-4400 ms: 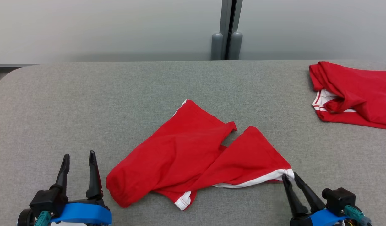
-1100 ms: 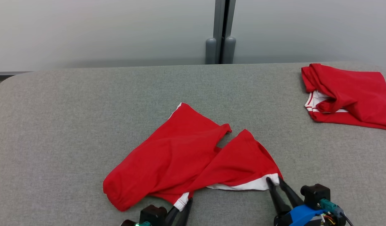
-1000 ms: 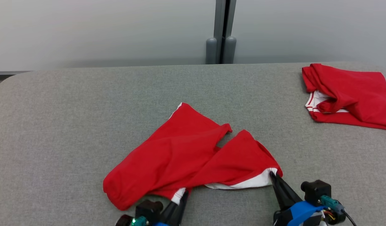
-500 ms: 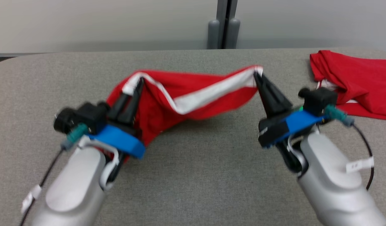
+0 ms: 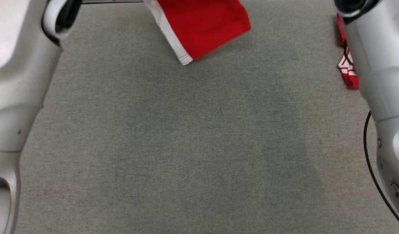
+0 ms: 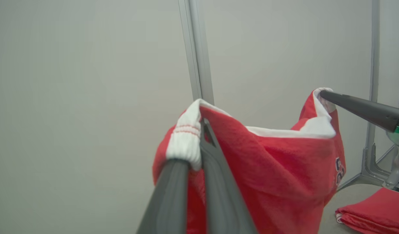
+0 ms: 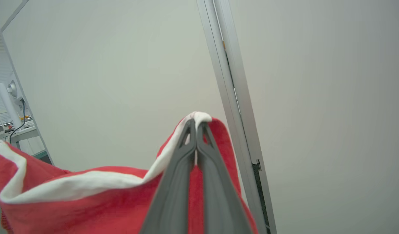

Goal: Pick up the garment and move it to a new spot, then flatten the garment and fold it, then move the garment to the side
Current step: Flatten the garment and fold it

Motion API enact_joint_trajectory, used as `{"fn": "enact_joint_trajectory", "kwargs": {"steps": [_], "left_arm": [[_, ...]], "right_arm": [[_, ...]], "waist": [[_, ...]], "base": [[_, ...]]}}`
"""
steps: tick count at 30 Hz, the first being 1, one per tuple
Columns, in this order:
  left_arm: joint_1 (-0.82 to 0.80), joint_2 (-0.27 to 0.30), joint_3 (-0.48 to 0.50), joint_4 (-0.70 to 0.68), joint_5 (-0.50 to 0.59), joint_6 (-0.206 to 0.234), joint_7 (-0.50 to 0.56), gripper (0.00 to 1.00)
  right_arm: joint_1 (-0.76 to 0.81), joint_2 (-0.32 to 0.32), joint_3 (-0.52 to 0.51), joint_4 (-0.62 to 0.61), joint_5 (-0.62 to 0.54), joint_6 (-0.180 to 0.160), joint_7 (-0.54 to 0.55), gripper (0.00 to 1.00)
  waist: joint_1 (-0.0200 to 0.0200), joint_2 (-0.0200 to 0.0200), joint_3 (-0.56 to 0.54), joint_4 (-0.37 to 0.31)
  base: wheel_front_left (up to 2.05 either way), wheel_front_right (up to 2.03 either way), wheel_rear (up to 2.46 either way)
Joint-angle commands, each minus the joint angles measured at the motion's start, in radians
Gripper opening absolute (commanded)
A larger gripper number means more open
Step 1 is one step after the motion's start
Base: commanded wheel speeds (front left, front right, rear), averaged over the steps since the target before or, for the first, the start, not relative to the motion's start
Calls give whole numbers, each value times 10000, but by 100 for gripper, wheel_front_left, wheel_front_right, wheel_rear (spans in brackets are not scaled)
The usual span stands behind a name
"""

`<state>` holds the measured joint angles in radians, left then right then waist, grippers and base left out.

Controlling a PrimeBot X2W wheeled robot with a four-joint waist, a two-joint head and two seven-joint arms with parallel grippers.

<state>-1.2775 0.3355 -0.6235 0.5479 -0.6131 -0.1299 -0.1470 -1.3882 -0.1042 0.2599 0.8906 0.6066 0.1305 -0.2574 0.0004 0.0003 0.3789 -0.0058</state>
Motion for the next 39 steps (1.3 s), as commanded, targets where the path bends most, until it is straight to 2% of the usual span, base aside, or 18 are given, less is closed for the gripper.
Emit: {"fn": "enact_joint_trajectory", "kwargs": {"steps": [1,6,12,17,23,28,35,39], "left_arm": [[-675,-4,-241,296,-160,-8,-186,0],[-1734,-101,-802,1139,-746,-9,-712,0],[-744,-43,-1424,1394,-1451,-9,-1122,0],[1436,46,-1126,495,-1493,-9,-1190,0],[5200,-13,-96,-1121,-614,246,-1188,0],[8067,-145,286,-2067,17,399,-1189,0],[10947,-300,599,-2501,514,558,-1190,0],[11887,-310,622,-2580,721,565,-1190,0]], "right_arm": [[-535,-34,-5,187,-131,4,-65,0],[-1186,-187,-321,-21,-469,4,-83,0],[344,-165,343,-788,-707,4,-80,0],[2740,-309,888,-1763,-407,4,-83,0],[6050,-727,1470,-3101,-8,4,-83,0],[8559,-1107,1702,-4053,329,4,-82,0],[11460,-1569,1764,-5063,748,5,-83,0],[12632,-1742,1817,-5513,702,4,-84,0]], "waist": [[-4,-3,163,-49],[-4,-3,395,-226],[-4,-3,377,-259],[-4,-3,161,-229],[-4,-3,-388,-223],[-4,-3,-1034,-225],[-4,-3,-2039,-117],[-4,-3,-2465,-95]], "base": [[0,0,0],[0,0,0],[0,0,0],[0,0,0],[0,0,0],[0,0,0],[0,0,0],[0,0,0]]}}
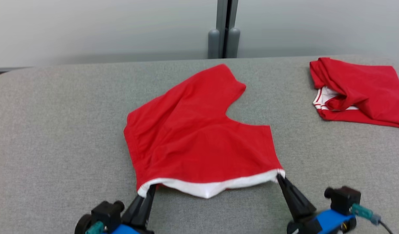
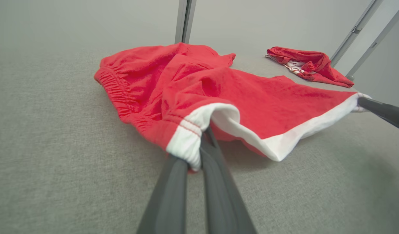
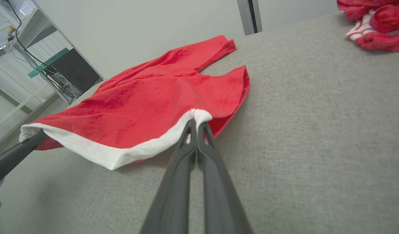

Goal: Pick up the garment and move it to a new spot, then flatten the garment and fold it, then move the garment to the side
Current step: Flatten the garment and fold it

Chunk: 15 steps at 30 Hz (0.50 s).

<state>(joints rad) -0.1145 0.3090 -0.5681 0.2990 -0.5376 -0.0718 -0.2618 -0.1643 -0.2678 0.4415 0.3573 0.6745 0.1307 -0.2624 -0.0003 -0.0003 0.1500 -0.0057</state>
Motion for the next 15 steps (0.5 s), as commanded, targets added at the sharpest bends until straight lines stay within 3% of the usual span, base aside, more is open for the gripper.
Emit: {"fn": "enact_joint_trajectory", "kwargs": {"steps": [1,9,15], "left_arm": [[463,-25,132,-155,11,-23,-43,0],[1899,306,469,-684,288,-37,-42,0],[1910,248,638,-945,406,-62,-42,0]], "right_arm": [[649,-155,16,-253,-27,2,-33,0],[2429,-213,-412,-1118,-109,2,140,0],[2452,-68,-1154,-1698,-306,2,426,0]], "waist": [[3,3,-256,-103],[3,3,-722,-62],[3,3,-604,-5]], "base": [[0,0,0],[0,0,0],[0,0,0]]}}
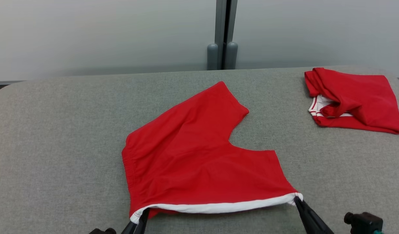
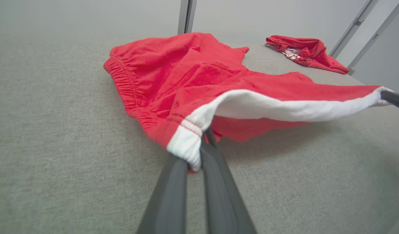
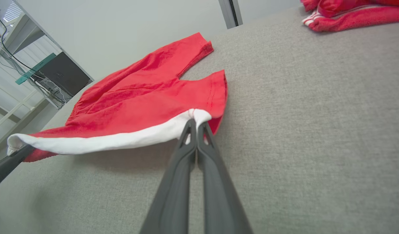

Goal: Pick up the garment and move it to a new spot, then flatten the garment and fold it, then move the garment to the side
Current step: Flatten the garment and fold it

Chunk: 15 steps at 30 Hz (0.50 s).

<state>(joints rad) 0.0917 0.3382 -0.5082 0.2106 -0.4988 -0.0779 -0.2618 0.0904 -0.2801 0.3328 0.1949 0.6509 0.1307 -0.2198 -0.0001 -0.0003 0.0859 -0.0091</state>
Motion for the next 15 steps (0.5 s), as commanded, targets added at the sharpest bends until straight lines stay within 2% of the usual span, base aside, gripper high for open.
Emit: {"fn": "enact_joint_trajectory", "kwargs": {"steps": [1,6,15], "left_arm": [[-264,-121,105,-88,-26,-16,-44,0],[-823,-194,288,58,62,-89,-44,0],[-2782,-349,447,787,86,-362,-43,0]], "right_arm": [[-282,110,-174,-111,-29,2,28,0],[-1180,216,-237,45,-97,3,113,0],[-4980,216,118,1400,-418,2,279,0]], "waist": [[1,3,91,53],[1,3,306,141],[1,3,1301,561]], "base": [[0,0,0],[0,0,0],[0,0,0]]}}
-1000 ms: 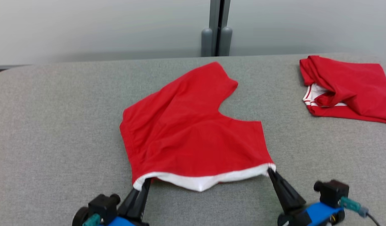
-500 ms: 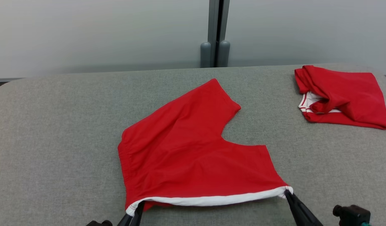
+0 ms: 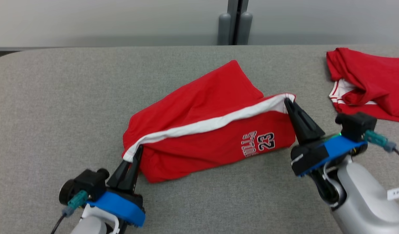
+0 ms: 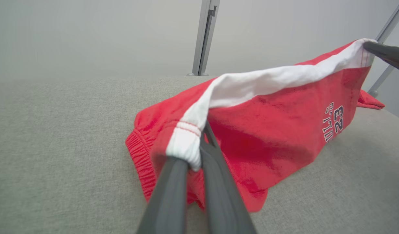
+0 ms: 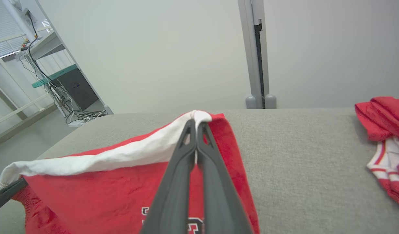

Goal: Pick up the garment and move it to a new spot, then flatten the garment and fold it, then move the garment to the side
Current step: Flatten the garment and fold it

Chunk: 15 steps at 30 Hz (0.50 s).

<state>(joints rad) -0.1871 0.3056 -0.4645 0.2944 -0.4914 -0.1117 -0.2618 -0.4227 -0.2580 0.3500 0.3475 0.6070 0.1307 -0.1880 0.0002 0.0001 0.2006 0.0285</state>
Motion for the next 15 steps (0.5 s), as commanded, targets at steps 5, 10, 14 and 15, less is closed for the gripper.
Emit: {"fn": "enact_joint_trajectory", "kwargs": {"steps": [5,10,14,15], "left_arm": [[-1366,-186,191,486,-9,-123,-43,0],[-2602,-384,208,1080,-45,-181,-43,0],[-3362,-534,217,1457,-40,-203,-43,0],[-3520,-592,194,1524,-23,-209,-43,0]], "right_arm": [[-2271,108,285,1501,-179,2,302,0],[-4473,324,585,3420,-353,2,400,0],[-5772,558,777,5026,-523,2,351,0],[-6047,596,839,5363,-553,2,271,0]], "waist": [[-2,-1,952,560],[-2,-1,1725,949],[-2,-1,2202,1181],[-2,-1,2302,1240]], "base": [[0,0,0],[0,0,0],[0,0,0],[0,0,0]]}}
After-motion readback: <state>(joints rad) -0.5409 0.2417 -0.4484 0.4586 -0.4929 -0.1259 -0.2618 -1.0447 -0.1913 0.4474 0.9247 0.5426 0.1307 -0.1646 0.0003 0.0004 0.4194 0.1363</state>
